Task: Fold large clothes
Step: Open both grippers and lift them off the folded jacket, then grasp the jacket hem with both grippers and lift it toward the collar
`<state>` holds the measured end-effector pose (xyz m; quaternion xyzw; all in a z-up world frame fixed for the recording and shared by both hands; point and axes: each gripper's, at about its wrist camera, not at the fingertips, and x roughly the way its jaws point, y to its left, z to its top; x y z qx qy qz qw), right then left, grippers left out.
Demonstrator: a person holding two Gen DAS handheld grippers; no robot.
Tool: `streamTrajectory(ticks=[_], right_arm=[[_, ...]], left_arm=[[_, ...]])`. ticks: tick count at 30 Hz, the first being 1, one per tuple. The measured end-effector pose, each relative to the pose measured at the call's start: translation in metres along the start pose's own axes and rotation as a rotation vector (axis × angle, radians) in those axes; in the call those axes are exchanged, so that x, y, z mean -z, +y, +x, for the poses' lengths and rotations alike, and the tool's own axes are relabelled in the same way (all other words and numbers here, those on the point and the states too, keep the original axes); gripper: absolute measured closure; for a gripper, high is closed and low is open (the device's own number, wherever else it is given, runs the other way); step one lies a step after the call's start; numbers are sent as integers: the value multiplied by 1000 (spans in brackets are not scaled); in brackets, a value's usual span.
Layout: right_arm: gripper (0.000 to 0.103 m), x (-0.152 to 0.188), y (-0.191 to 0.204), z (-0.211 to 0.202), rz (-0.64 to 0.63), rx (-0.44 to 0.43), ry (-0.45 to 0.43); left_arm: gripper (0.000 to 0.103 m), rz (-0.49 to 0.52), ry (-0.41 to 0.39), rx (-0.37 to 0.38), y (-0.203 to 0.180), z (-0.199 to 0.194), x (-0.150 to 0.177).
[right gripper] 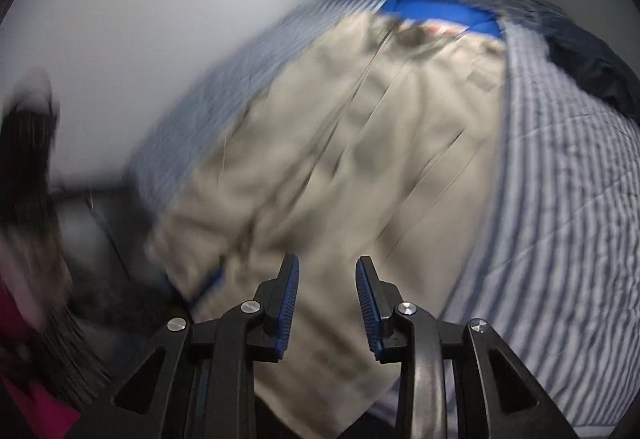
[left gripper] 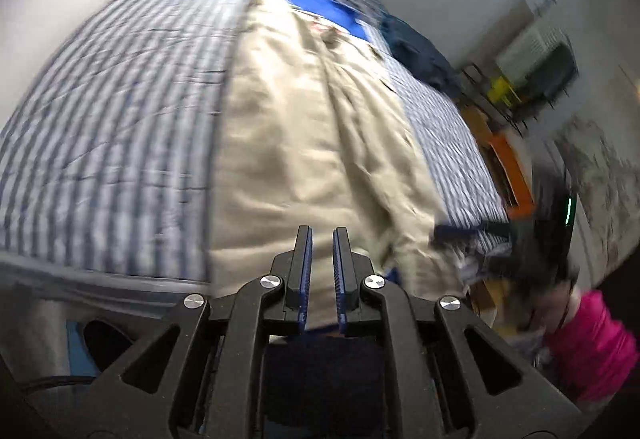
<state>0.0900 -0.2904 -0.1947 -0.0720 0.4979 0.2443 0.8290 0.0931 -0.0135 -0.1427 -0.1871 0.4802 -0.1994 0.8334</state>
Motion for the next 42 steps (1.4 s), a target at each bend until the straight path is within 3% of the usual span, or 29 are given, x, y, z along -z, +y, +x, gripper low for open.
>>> streamTrajectory(ticks=[3, 7, 11, 12, 14, 18, 23, 25, 29, 31, 32, 33, 34, 35, 39, 42], right_arm=[[74, 34, 10, 24, -104, 89, 85], [74, 31, 2, 15, -47, 59, 83], [69, 29, 0, -4, -23, 45, 21], [67, 29, -2, -10, 6, 35, -4], [67, 27, -1, -17, 25, 11, -38], [67, 7, 7, -1, 20, -16, -69], [67, 6, 23, 51, -47, 0, 9], [67, 12, 29, 48, -91, 20, 3], [67, 18, 17, 17, -65, -40, 19], [45, 25, 1, -11, -19, -4, -17], [27, 28, -7, -19, 11, 4, -31], [23, 34, -20, -29, 65, 1, -56], [23, 41, -35, -35, 131, -17, -65], [24, 44, -47, -36, 179, -37, -59], [30, 68, -85, -26, 377, -162, -53], [31, 74, -94, -9, 447, -243, -56]], left_arm=[[95, -22, 1, -12, 14, 10, -4], [95, 15, 69, -21, 17, 45, -6], [94, 28, 183, -12, 19, 86, 22], [94, 69, 141, -22, 17, 84, 28], [94, 121, 143, -40, 11, 82, 28], [94, 99, 157, -39, 13, 78, 26], [94, 173, 140, -58, 3, 58, 35], [93, 232, 143, -82, -4, 55, 39], [93, 321, 190, -93, -16, 46, 43], [91, 275, 188, -62, -8, 34, 36], [74, 243, 181, -54, -1, 28, 33], [47, 201, 172, -52, 8, 24, 28], [36, 145, 155, -46, 19, 19, 22], [32, 93, 144, -37, 30, 16, 18], [32, -126, 197, 45, 69, 29, 6], [32, -152, 245, 77, 76, 45, 8]])
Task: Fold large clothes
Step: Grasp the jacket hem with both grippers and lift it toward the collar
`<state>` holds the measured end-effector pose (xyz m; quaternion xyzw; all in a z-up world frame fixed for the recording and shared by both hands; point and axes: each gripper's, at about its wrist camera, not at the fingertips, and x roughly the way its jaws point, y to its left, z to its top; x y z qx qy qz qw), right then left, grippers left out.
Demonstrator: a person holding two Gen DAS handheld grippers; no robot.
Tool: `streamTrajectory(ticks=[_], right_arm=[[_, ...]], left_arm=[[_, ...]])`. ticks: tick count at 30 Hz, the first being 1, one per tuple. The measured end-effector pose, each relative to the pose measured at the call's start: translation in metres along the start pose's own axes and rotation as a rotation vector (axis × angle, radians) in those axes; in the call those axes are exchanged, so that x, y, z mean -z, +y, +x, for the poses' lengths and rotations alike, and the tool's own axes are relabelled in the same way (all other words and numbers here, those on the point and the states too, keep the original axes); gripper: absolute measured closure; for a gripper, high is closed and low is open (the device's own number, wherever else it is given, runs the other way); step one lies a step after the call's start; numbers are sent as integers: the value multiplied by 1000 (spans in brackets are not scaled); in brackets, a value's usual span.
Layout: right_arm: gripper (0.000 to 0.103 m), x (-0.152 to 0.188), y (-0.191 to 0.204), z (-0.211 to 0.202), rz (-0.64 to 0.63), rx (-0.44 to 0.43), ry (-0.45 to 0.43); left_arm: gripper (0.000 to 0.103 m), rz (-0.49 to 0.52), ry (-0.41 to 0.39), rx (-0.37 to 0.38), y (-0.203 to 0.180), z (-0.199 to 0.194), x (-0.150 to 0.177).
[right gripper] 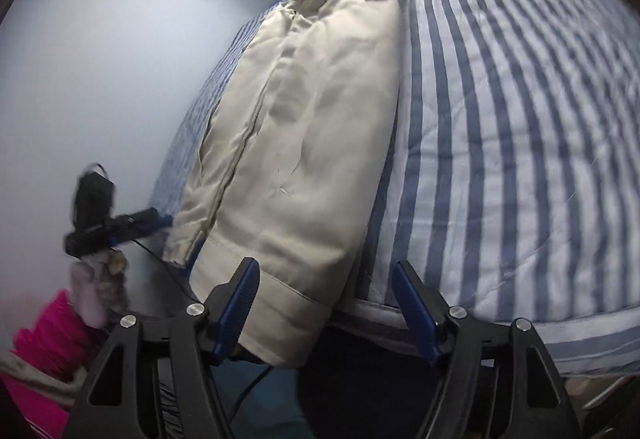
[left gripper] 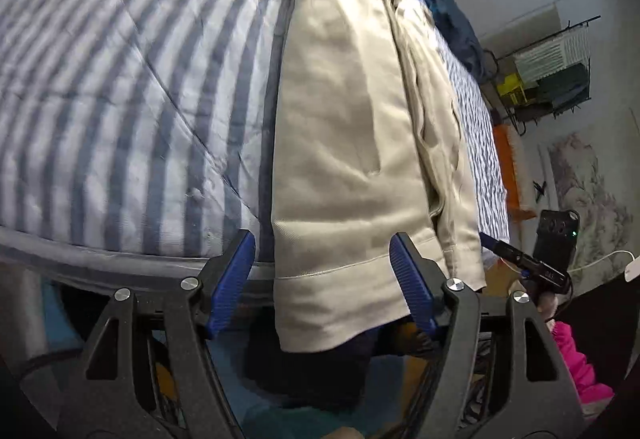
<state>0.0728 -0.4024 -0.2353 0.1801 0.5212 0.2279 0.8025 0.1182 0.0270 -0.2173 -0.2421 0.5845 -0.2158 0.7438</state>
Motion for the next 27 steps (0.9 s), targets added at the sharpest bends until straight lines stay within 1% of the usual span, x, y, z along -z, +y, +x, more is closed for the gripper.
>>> streamTrajectory(ticks=[1, 2, 4, 7, 8, 9, 10, 12, 13, 15, 16, 17, 18, 19, 20, 21, 22, 23, 25, 26, 27], right_arm=[[31, 0, -2, 5, 8, -18, 6], [32, 1, -3, 9, 11, -28, 12], [35, 3, -4, 21, 14, -44, 32], [35, 1, -5, 27, 16, -82, 21], [36, 1, -5, 28, 22, -99, 23], [41, 0, -4, 31, 29, -129, 29], [42, -1, -2, 37, 31, -153, 45], [42, -1, 4, 41, 7, -145, 53], [43, 0, 7, 41, -8, -146, 57], [51, -1, 6, 40, -5, -158, 57], [54, -2, 1, 39, 21, -180, 52], [63, -4, -5, 39, 48, -198, 48], [66, -5, -12, 37, 89, -226, 38], [67, -5, -18, 35, 120, -255, 25], [67, -5, -20, 37, 128, -258, 23], [67, -5, -17, 38, 115, -242, 29], [66, -4, -14, 40, 88, -214, 39], [61, -3, -8, 43, 61, -188, 49], [60, -1, -2, 49, 48, -174, 60], [60, 0, -2, 49, 49, -174, 59], [62, 0, -2, 50, 55, -188, 60]], left_arm=[[32, -2, 26, 21, 1, 8, -1], [32, -5, 33, 30, 1, 12, -2], [32, -2, 31, 49, 0, 16, -5], [36, -28, 38, 79, 1, 22, -9], [37, -35, 39, 83, 0, 23, -10], [44, -36, 44, 81, 0, 25, -10], [48, -34, 50, 70, -1, 25, -9], [62, -40, 46, 61, -2, 26, -10], [65, -49, 43, 71, -1, 24, -8], [70, -64, 32, 96, -1, 20, -7], [70, -63, 28, 94, -1, 20, -7], [70, -58, 26, 91, -1, 19, -6], [70, -54, 24, 81, 0, 20, -7], [69, -61, 21, 68, 1, 22, -6], [65, -75, 21, 60, 3, 24, -6], [59, -91, 29, 66, 5, 28, -6], [56, -91, 22, 82, 4, 29, -6], [52, -76, 28, 84, 2, 30, -5], [52, -27, 28, 50, -5, 31, -3], [54, -18, 26, 41, -8, 30, -2], [62, -10, 23, 34, -11, 29, -1]])
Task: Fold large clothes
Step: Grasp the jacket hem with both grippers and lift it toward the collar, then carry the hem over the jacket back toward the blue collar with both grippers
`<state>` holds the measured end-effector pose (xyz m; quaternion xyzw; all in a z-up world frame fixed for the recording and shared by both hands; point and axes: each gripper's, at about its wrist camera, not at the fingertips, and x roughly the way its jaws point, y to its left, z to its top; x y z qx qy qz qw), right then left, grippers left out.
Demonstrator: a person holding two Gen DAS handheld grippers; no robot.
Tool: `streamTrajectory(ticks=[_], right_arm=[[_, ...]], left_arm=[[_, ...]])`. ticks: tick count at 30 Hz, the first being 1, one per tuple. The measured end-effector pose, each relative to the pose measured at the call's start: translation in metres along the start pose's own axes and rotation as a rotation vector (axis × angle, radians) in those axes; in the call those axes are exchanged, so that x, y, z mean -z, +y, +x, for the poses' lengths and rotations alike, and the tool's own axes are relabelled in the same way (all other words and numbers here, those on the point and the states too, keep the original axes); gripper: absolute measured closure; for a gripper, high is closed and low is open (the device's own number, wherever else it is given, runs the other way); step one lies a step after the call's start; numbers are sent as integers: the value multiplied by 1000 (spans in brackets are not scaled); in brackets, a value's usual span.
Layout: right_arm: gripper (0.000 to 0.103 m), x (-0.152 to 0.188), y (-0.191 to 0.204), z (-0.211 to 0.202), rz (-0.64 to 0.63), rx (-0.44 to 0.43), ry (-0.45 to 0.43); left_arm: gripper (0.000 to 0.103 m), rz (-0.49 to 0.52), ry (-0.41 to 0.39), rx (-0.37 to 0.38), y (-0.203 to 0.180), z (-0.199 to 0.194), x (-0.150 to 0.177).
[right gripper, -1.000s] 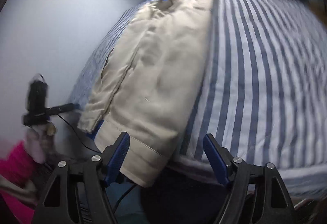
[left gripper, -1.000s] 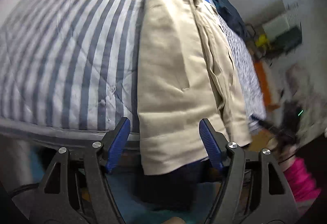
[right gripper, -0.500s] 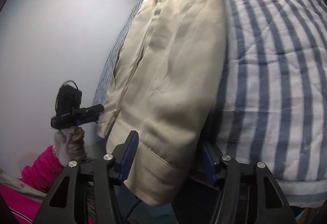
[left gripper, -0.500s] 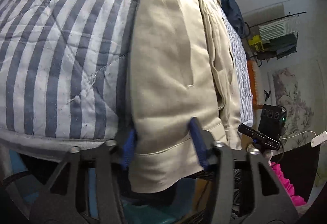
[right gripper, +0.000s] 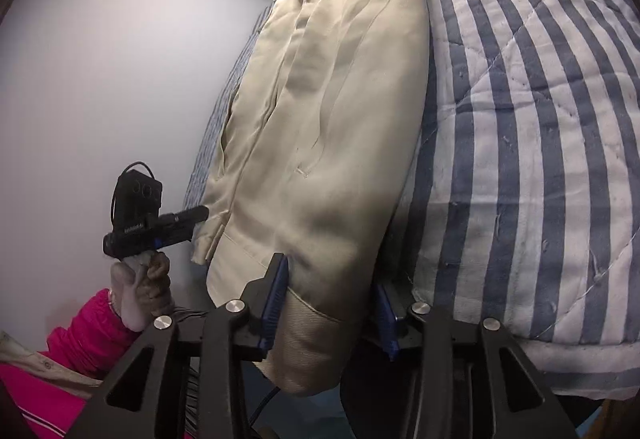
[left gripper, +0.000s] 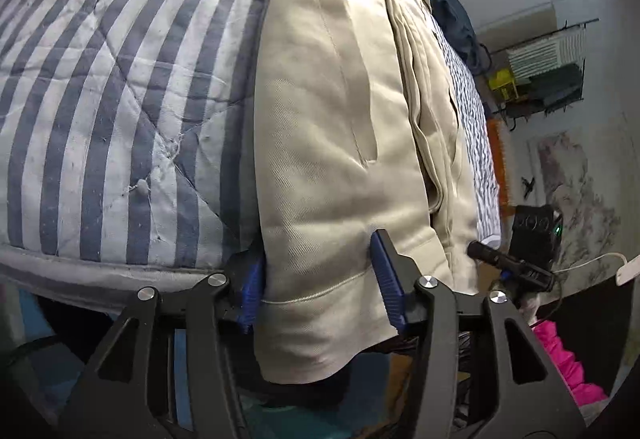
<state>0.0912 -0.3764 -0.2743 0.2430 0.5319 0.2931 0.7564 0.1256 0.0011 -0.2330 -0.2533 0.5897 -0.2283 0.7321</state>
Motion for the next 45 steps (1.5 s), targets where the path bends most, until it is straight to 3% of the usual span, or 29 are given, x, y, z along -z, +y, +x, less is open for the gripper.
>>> streamTrajectory(ticks=[3, 6, 16, 20, 23, 30, 37, 41, 45], right_arm=[[77, -3, -2, -4, 7, -15, 0], [84, -5, -1, -14, 24, -40, -25], [89, -28, 22, -45, 57, -109, -136], [89, -48, 25, -56, 86, -114, -172], [90, -72, 29, -63, 105, -103, -189], [90, -139, 40, -60, 91, 11, -173], [91, -200, 5, -25, 159, 62, -143], [91, -213, -23, -4, 214, 81, -107], [90, -217, -51, 11, 291, 42, -81]], left_arm=[[86, -14, -18, 16, -3, -7, -1], [91, -51, -62, 71, -7, -20, -4], [93, -39, -171, 170, -52, -51, -32], [93, -39, -194, 166, -67, -55, -56], [94, -47, -208, 161, -72, -56, -78], [94, -107, -218, 109, -70, -36, -139], [94, -191, -168, 64, -40, 13, -188], [94, -194, -146, 17, -32, 36, -200], [93, -195, -125, -13, -26, 55, -203]])
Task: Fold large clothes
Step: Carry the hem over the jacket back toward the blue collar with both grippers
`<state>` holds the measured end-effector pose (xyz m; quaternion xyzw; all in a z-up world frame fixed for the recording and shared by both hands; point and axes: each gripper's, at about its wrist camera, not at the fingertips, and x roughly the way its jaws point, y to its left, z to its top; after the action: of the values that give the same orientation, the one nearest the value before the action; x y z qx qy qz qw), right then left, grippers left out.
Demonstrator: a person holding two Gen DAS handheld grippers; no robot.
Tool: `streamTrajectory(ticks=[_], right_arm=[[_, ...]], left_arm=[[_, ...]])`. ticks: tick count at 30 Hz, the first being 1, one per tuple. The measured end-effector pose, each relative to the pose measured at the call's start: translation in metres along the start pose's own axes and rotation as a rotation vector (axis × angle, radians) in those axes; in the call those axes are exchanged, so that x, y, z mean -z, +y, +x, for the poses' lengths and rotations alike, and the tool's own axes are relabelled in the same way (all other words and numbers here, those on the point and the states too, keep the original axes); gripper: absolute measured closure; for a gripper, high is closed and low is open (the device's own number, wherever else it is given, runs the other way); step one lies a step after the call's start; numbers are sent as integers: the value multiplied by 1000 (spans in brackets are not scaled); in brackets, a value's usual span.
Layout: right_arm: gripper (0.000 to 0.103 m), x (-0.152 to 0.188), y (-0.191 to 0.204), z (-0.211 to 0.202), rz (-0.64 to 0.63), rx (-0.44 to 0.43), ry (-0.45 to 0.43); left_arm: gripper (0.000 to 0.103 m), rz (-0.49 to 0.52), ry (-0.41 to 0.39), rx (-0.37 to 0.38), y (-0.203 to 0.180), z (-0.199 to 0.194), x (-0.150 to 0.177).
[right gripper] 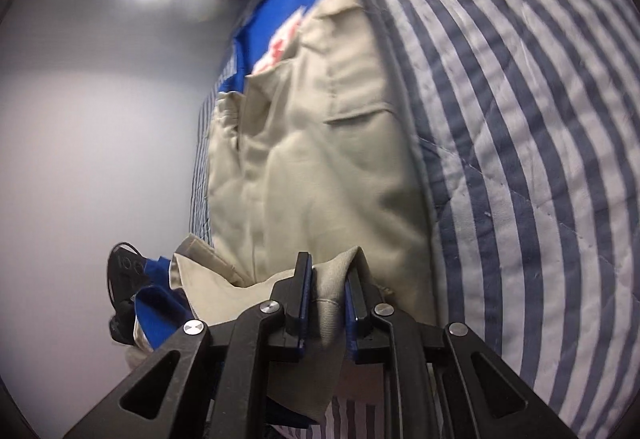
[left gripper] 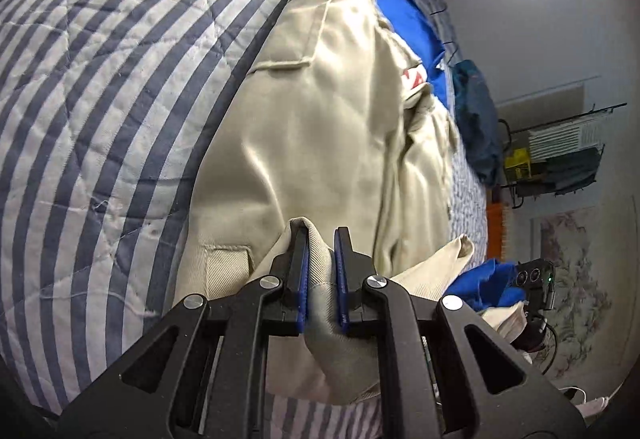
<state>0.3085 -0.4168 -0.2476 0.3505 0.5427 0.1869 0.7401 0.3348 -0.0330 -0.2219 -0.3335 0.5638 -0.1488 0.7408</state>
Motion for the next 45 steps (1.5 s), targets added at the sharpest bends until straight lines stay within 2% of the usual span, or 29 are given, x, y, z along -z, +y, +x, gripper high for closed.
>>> streamTrajectory(ticks=[2, 4, 5, 6, 7, 8, 9, 11, 13, 15, 18, 20, 22, 25, 31, 35, 38, 45], right_arm=[[88, -2, -7, 4, 28, -24, 5], [82, -4, -13, 0, 62, -74, 5], [70, -5, -15, -4, 69, -87, -3], [54, -7, -16, -13, 74, -100, -31], [46, -8, -17, -23, 83, -111, -61], [41, -9, -18, -32, 93, -135, -85], [41, -11, -22, -45, 114, -188, -118], [41, -12, -20, -63, 104, -217, -156], [41, -8, -10, -79, -5, -183, -176], [42, 0, 3, -82, -128, -142, -159], [46, 21, 17, -72, -304, -58, -102], [46, 29, 17, -64, -352, -32, -70], [46, 34, 21, -51, -414, 39, -52], [46, 35, 19, -36, -448, 57, -25], [46, 25, 10, -14, -466, 103, -12], [37, 14, 23, -11, -520, 123, -65], [33, 8, 35, -13, -576, 99, -97], [32, 1, 28, 22, -591, 88, -10]], left_arm=[[93, -6, 11, 7, 2, 2, -2], [93, -22, 27, 20, 4, 1, -5], [88, -32, 29, 31, 6, -2, -7], [79, -43, 17, 48, 7, -8, -10], [73, -51, 2, 60, 9, -13, -13], [56, -61, -26, 75, 10, -23, -17], [48, -74, -60, 93, 12, -34, -21], [48, -69, -108, 125, 13, -55, -29], [48, 1, -148, 112, 10, -75, -35], [48, 91, -153, 102, 4, -82, -33], [48, 247, -80, 55, -3, -69, -22], [48, 298, -27, 26, -7, -48, -15], [48, 335, 43, 3, -11, -24, -8], [48, 395, 81, -40, -15, -4, 2], [48, 396, 63, -54, -17, 8, -3], [48, 413, 29, -57, -23, 8, -10], [48, 443, 38, -62, -28, 19, -12], [48, 499, 61, -63, -28, 38, -13]])
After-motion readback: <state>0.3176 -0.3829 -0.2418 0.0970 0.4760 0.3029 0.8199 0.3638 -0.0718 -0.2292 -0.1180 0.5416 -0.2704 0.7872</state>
